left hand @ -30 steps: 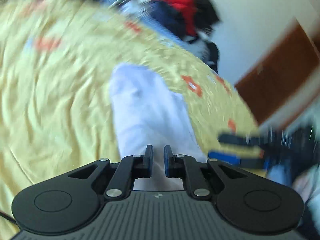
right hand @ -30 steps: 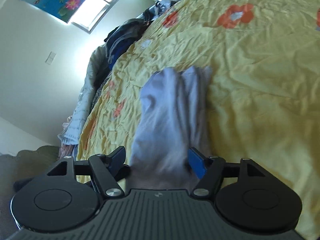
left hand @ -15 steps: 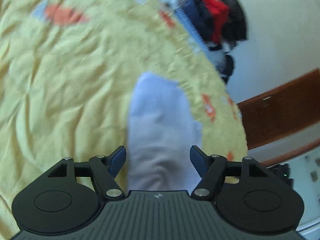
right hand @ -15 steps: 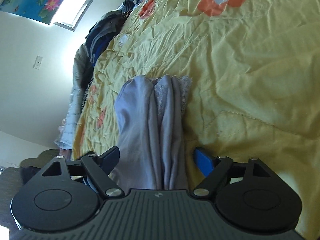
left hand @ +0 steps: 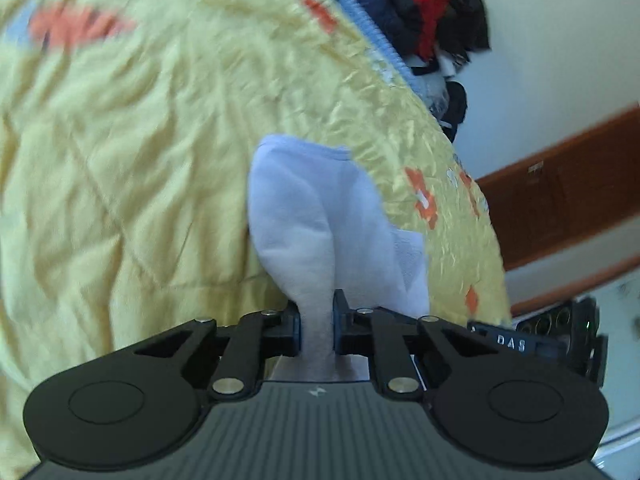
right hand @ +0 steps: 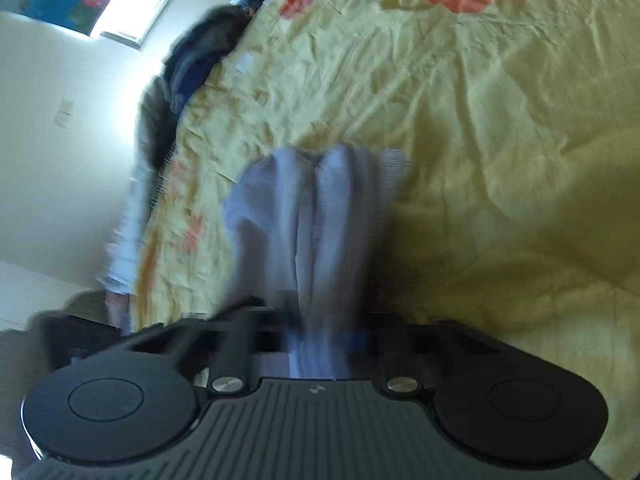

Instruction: Fold small clothes

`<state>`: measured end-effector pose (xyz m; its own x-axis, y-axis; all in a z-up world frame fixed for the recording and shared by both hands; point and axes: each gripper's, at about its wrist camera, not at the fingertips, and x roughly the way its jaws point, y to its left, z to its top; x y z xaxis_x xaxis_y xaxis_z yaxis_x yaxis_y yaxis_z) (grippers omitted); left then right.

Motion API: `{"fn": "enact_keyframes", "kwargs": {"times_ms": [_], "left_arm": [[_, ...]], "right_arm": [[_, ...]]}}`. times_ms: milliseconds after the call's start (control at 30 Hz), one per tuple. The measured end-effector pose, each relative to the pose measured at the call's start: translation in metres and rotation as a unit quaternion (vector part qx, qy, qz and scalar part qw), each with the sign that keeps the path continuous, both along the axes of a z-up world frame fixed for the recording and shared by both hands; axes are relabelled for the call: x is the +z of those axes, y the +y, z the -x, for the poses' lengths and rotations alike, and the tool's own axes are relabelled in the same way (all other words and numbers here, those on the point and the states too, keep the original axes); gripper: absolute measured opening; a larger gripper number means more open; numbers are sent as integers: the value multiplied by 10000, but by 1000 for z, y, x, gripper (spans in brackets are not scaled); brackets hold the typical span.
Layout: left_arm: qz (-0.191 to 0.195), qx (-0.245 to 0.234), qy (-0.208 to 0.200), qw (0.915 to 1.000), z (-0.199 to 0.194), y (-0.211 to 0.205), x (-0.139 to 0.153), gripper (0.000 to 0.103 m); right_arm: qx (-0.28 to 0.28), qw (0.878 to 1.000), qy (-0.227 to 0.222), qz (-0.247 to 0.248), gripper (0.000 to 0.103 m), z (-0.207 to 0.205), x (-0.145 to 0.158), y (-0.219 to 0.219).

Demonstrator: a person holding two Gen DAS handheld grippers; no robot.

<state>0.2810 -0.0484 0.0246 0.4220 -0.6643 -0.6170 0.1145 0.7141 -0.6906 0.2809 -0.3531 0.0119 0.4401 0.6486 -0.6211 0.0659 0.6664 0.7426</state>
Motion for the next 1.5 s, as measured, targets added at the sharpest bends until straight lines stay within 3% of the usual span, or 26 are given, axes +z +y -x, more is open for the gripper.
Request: {"fn": "enact_keyframes", "kwargs": {"times_ms": [167,233,400,467,533,700,767,867,933,1000,1067,1167,1267,1333,1433,1500], "left_arm": [[-460,-201,-926,9944,2,8,48,13],[-673,-170,-1041,9921,-5,18,57,13],[-1064,58,-432,9934,-32,35,17,16],[-858,253,-383,9953,-29,47,9,20],[-603,447,-523,9958,-14,61,16,23],[-214,651,-676,9954,36,85,32,54],[-162,432,-438,9980,50,78,22,55],[-412,216,-195,9987,62,61,5,53],[-421,222,-273,9985,68,56,4,53],[-557,197,-156,9981,64,55,6,38],[-548,83,-89,9984,57,59,12,33],[-784,-51,-196,9967,57,61,23,32],[-1006,-23,-98,9949,60,56,11,36],[-973,107,-336,9946,69,56,9,39],[-1174,262,-565,9911,83,60,24,43],[-1600,308,-1165,9797,98,57,47,43]], "right_arm": [[3,9987,-433,-267,23,1,16,13],[59,9974,-578,-426,23,-6,25,21],[171,9987,-397,-278,25,-39,14,48],[50,9997,-215,-100,36,-46,-2,54],[-160,9987,-135,-470,40,-39,-11,47],[-149,9978,-301,-570,47,-1,4,21],[-49,9982,-338,-500,52,15,7,16],[199,9991,-289,-242,59,28,5,23],[346,9988,-284,-185,65,34,2,32],[392,9985,-266,-261,54,35,1,39],[391,9988,17,-288,28,30,0,43],[492,9980,-109,-383,28,32,9,46],[546,9985,-48,-91,33,33,3,50],[404,9989,-32,-241,30,36,-7,45],[178,9984,136,-527,46,38,-9,34],[-94,9990,-168,-396,45,42,8,24]]}}
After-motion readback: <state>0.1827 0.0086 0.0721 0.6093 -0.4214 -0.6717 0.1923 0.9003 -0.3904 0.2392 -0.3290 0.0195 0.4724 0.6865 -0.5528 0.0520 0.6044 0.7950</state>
